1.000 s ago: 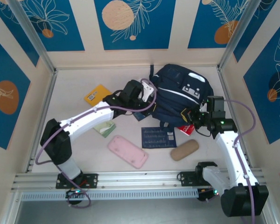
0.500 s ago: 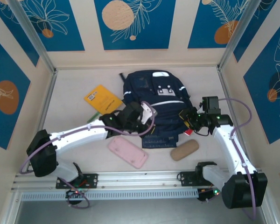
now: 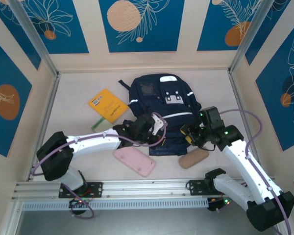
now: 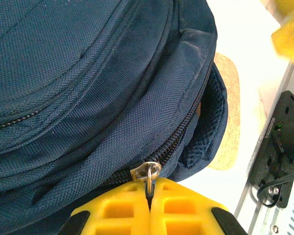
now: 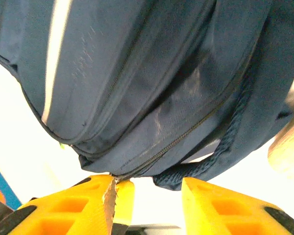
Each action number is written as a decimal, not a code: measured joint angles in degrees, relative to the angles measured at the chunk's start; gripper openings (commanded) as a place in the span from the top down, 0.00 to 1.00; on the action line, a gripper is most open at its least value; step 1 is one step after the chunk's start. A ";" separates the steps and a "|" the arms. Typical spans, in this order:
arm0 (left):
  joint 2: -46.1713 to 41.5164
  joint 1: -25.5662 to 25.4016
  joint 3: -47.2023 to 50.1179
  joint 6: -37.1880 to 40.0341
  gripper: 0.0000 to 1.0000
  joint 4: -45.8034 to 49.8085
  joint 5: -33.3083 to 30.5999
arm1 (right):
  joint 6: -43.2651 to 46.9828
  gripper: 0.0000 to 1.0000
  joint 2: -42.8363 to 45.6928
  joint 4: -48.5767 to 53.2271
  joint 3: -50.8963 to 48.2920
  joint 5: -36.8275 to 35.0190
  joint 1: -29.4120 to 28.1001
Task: Pack books, pencil case, and school supplies into a backpack
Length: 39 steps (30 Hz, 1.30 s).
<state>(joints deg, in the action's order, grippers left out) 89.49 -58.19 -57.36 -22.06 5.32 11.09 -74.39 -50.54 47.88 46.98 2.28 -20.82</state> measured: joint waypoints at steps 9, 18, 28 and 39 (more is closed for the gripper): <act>-0.02 -0.24 1.84 -0.46 1.00 -1.57 -0.02 | -10.08 0.51 -4.15 -13.18 -6.27 2.97 -2.89; -0.02 -0.59 1.97 -0.55 1.00 -1.90 -0.22 | -14.40 0.51 -7.98 -17.92 -7.04 2.12 -4.22; -0.02 -0.66 1.97 -0.48 1.00 -1.31 -0.48 | -14.82 1.00 -12.68 -16.76 -6.10 -2.01 -6.08; -1.62 0.90 1.92 1.53 1.00 1.84 -2.89 | -10.97 1.00 -8.39 -12.61 -4.98 -7.56 -6.71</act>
<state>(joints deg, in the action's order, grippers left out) 87.88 -57.30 -55.44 -20.53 7.16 8.21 -85.36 -58.94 35.27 42.00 -5.28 -27.53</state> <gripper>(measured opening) 0.042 0.048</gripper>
